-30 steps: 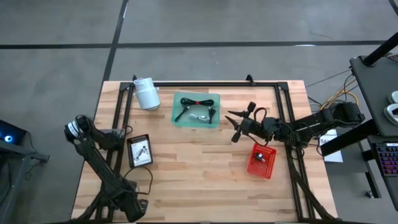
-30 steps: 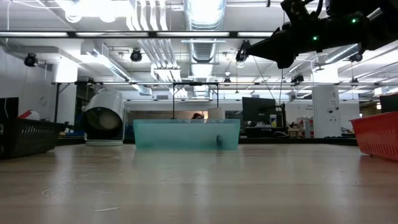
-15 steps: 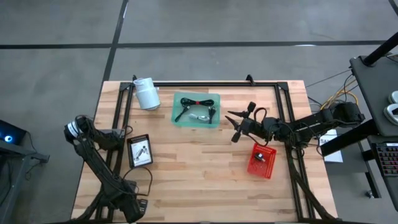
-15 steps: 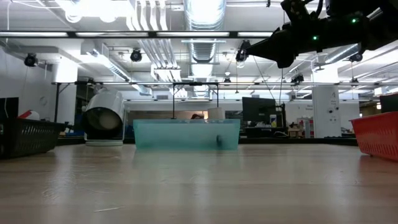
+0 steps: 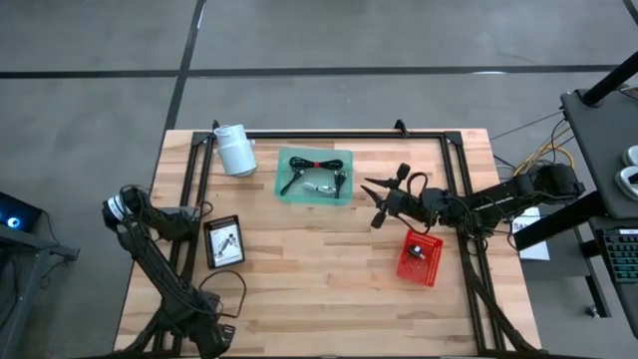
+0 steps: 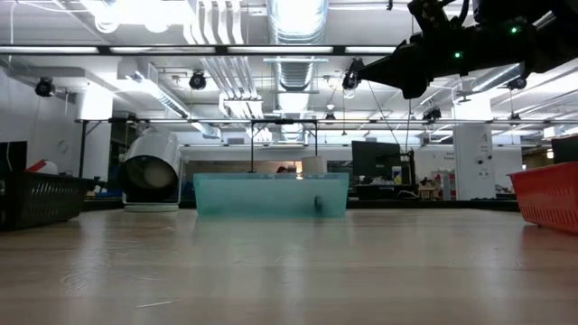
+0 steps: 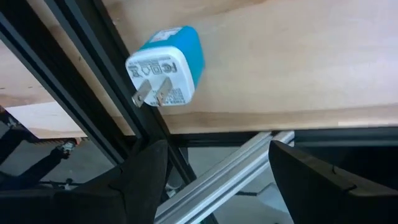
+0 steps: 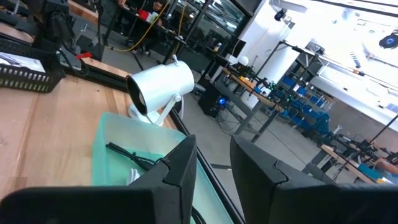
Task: Pick and place items into bin
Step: Put the blue charger adapter into the red bin
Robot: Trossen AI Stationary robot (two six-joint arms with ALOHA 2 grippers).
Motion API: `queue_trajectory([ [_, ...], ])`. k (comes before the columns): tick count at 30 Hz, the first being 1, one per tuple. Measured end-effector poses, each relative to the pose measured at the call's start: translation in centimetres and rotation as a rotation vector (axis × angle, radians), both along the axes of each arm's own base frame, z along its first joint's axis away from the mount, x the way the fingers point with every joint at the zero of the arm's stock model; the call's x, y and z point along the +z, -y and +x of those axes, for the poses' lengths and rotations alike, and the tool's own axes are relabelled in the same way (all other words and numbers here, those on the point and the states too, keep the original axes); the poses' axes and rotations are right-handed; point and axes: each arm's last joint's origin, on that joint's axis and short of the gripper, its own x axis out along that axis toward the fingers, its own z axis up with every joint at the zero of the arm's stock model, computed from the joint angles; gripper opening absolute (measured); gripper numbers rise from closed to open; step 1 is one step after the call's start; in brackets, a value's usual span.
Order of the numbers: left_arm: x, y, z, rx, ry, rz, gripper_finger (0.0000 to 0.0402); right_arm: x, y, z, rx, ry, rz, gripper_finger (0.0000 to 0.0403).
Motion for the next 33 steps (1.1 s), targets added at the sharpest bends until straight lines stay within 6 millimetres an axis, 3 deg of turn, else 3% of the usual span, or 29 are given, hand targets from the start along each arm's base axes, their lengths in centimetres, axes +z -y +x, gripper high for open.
queue_trajectory([
  [11,-1.4,0.3,-0.1,-0.019,-0.099,0.037,0.0263,0.0,0.0,0.0,0.0,0.0,0.0,0.0077],
  [33,-0.9,0.0,1.2,-0.043,-0.01,0.034,0.0263,0.0,0.0,0.0,0.0,0.0,-0.001,0.0074],
])
